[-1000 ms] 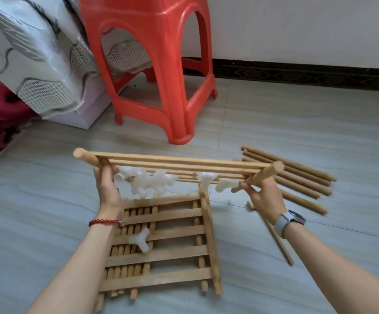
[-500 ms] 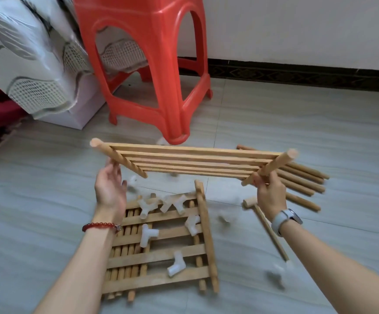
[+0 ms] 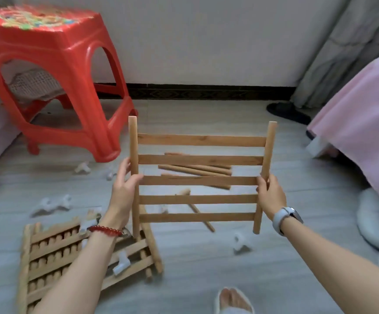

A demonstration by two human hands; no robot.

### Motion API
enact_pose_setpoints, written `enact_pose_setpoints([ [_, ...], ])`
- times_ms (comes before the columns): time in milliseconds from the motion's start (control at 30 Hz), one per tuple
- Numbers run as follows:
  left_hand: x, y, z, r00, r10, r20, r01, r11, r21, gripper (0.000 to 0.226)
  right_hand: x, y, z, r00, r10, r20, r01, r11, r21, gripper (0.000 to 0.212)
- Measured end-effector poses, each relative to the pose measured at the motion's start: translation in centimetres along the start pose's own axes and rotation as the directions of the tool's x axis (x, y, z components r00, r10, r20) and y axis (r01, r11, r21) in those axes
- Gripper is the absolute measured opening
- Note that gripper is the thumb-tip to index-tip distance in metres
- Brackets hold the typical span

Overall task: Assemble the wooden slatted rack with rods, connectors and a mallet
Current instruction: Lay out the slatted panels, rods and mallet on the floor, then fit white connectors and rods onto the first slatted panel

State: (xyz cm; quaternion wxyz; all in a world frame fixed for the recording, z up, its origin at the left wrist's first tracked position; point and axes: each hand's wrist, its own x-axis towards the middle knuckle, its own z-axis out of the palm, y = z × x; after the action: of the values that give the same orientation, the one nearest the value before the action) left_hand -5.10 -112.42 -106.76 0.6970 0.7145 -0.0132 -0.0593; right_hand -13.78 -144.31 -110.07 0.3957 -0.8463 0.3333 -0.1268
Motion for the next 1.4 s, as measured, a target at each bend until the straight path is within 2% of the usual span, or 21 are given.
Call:
enact_pose_setpoints([
  [100,-4.0,1.0,2.7,0.996,-0.054,0.075,0.050,0.997,0.053,0.051,-3.6,1.8,-5.4,0.996,0.076,-0.053,-0.072,0.995,0.073,0.022],
  [233,-8.2,3.7,5.0,0.988,-0.058,0.143,0.039,0.991,0.127,0.064,-6.2,2.6,-10.9,0.987,0.161,-0.006,-0.161,0.987,0.003,0.037],
  [333,-11.3,6.6,5.4,0.983,-0.044,0.178,0.008,0.980,0.201,0.067,-7.8,3.0,-14.5,0.978,0.207,0.032,-0.208,0.978,0.014,0.034],
  [500,-11.3,9.0,6.4,0.971,-0.134,0.200,0.055,0.932,0.359,0.052,-7.2,2.8,-16.9,0.983,0.161,0.087,-0.163,0.986,0.023,0.030],
  [633,-11.8,3.1,7.7,0.930,-0.336,0.149,0.251,0.876,0.412,0.055,-8.6,9.0,-14.8,0.951,0.226,0.212,-0.214,0.974,-0.079,0.026],
  [800,-13.6,-7.6,9.1,0.781,-0.606,0.151,0.459,0.721,0.520,0.050,-10.5,19.0,-10.8,0.849,0.432,0.305,-0.347,0.890,-0.295,0.023],
  [900,-14.2,-13.0,10.3,0.707,-0.688,0.162,0.513,0.657,0.552,0.050,-10.6,23.2,-9.3,0.806,0.495,0.325,-0.376,0.852,-0.363,0.019],
  [1000,-14.4,-17.0,11.1,0.692,-0.700,0.176,0.431,0.596,0.677,0.037,-10.3,25.9,-8.3,0.770,0.535,0.348,-0.361,0.815,-0.453,0.025],
  [1133,-14.5,-20.2,11.4,0.745,-0.648,0.160,0.259,0.502,0.825,0.026,-10.3,27.6,-7.1,0.748,0.584,0.316,-0.327,0.738,-0.590,0.026],
  [1200,-14.5,-20.8,11.7,0.778,-0.612,0.143,0.212,0.470,0.857,0.025,-9.9,27.2,-6.7,0.778,0.558,0.290,-0.259,0.705,-0.660,0.028],
  [1300,-14.3,-20.9,12.2,0.832,-0.536,0.141,0.110,0.409,0.906,0.029,-8.6,25.2,-5.6,0.866,0.463,0.189,-0.203,0.671,-0.713,0.042],
  [1367,-13.8,-21.0,12.3,0.844,-0.512,0.161,0.056,0.381,0.923,0.039,-7.2,23.0,-4.3,0.930,0.325,0.172,-0.120,0.710,-0.694,0.048],
  [1400,-13.4,-21.1,12.3,0.844,-0.511,0.165,0.053,0.385,0.921,0.045,-6.4,22.0,-3.4,0.943,0.243,0.229,-0.028,0.742,-0.669,0.048],
])
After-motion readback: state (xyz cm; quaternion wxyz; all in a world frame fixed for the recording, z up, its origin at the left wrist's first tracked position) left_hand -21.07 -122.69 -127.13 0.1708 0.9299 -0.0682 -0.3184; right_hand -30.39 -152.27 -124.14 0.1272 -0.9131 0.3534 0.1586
